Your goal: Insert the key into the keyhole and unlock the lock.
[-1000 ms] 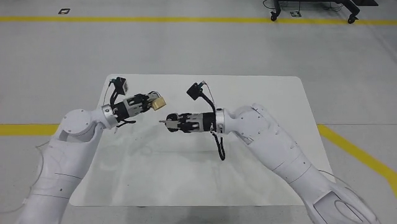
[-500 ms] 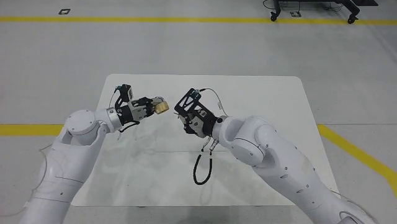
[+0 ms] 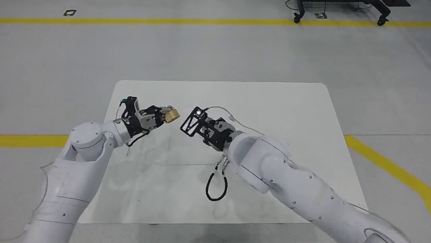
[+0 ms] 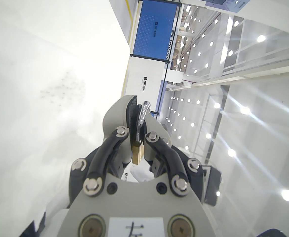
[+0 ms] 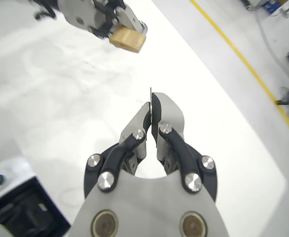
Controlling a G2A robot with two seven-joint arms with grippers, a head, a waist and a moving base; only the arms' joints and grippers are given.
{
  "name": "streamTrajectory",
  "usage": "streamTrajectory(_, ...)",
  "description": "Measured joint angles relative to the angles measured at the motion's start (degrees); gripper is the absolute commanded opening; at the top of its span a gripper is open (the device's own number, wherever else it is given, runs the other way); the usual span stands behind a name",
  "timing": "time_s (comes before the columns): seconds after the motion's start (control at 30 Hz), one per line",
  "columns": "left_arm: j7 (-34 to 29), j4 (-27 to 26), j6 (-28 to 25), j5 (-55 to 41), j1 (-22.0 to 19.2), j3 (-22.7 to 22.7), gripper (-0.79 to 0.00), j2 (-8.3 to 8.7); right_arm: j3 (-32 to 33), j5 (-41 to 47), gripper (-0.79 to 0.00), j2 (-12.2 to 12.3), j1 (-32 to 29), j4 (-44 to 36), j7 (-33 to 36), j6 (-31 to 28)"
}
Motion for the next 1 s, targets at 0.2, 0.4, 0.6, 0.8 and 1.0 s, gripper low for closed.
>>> streamTrajectory(0.2,1.49,1.7,12.27,-2.14,-1.14,1.11,-0.785,-0.09,-8.22,-7.38,-0.785,-2.8,5.38,2.87,3.77,-6.65)
streamTrajectory(0.4,1.1,0.8,8.54,-2.82,-1.58,0.67,-0.785,-0.23,-10.44,-7.48,-0.785,-4.87,7.64,2.56,5.46,-8.77)
streamTrajectory(0.6,1.08,0.77,8.54,-2.83,-1.53,0.62,-0.785,-0.24,-10.31,-7.89,-0.785,-4.88,7.64,2.23,5.81,-8.71)
streamTrajectory(0.8,2.19,1.17,11.06,-5.63,-0.87,1.29,-0.785,-0.6,-9.35,-8.65,-0.785,-4.53,5.84,2.9,5.03,-9.98)
streamTrajectory(1.0,2.55,2.54,17.07,-7.29,-1.86,1.65,-0.785,-0.62,-10.42,-8.01,-0.785,-5.34,5.99,3.79,5.56,-16.14)
